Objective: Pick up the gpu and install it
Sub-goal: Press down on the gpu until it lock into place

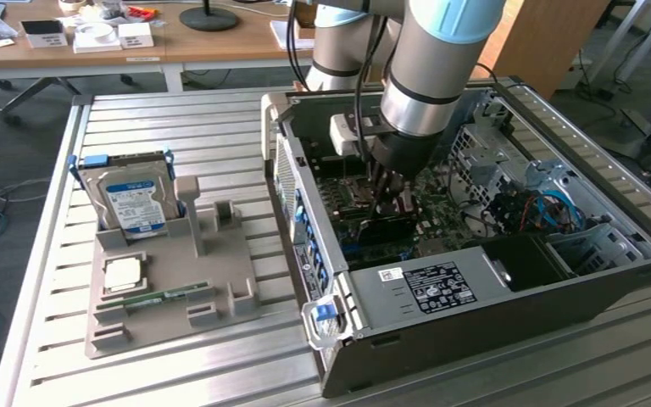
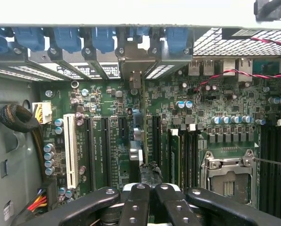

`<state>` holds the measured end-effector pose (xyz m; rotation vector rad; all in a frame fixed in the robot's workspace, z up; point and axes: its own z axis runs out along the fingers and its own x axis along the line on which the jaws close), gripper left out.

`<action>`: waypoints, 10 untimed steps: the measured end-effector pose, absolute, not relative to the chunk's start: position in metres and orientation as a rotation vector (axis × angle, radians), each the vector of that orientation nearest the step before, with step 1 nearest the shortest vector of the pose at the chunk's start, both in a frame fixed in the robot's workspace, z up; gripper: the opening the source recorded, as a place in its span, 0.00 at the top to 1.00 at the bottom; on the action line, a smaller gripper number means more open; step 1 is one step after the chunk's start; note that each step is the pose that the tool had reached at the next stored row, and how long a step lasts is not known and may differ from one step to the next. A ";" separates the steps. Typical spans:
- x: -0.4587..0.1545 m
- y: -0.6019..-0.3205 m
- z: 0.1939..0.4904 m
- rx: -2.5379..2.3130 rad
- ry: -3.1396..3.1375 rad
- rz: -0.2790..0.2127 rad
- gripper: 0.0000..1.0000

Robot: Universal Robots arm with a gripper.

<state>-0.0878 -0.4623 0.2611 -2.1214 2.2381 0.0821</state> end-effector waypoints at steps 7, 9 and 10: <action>-0.088 -0.462 0.260 -2.121 2.238 0.083 0.89; -0.088 -0.462 0.260 -2.121 2.238 0.082 0.89; -0.088 -0.462 0.260 -2.121 2.238 0.082 0.89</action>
